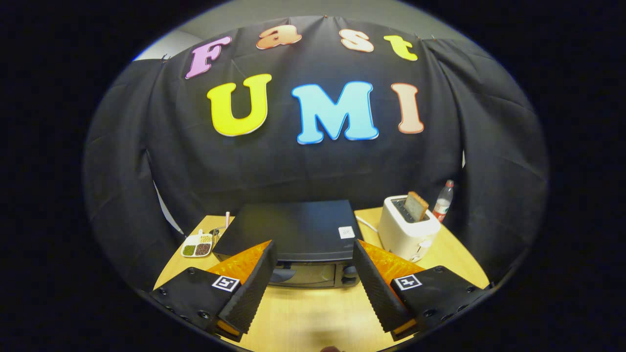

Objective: Open the toaster oven, put the food inside, and close the toaster oven door.

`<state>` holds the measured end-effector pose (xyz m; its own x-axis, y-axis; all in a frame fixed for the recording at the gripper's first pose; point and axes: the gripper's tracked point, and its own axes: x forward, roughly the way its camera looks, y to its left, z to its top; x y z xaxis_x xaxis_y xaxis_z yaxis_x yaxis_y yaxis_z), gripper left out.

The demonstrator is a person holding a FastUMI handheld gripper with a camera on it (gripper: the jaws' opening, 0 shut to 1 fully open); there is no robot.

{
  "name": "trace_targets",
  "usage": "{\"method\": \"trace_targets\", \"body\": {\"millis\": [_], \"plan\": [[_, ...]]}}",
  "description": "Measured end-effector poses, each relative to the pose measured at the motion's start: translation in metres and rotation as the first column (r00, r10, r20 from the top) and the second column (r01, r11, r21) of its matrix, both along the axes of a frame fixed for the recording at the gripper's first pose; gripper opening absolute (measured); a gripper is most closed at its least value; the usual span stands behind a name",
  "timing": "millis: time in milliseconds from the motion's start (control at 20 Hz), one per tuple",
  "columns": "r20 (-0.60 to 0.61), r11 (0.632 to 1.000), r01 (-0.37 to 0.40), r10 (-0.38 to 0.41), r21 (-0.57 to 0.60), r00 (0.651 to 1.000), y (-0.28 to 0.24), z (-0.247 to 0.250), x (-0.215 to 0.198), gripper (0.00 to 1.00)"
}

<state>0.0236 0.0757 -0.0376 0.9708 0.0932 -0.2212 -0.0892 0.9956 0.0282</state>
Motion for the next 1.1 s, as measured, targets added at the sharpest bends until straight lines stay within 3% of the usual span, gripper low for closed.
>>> {"method": "trace_targets", "body": {"millis": [200, 400, 750, 1100], "plan": [[0.178, 0.996, 0.062, -0.050, -0.062, 0.983, -0.051, 0.051, -0.030, 0.98], [0.258, 0.997, 0.077, -0.067, -0.030, 0.964, -0.078, 0.074, -0.062, 0.98], [0.255, 0.993, 0.105, -0.087, -0.056, 0.963, -0.108, 0.066, -0.098, 0.98], [0.283, 0.999, 0.044, -0.034, -0.028, 0.959, -0.083, 0.086, -0.103, 0.98]]}}
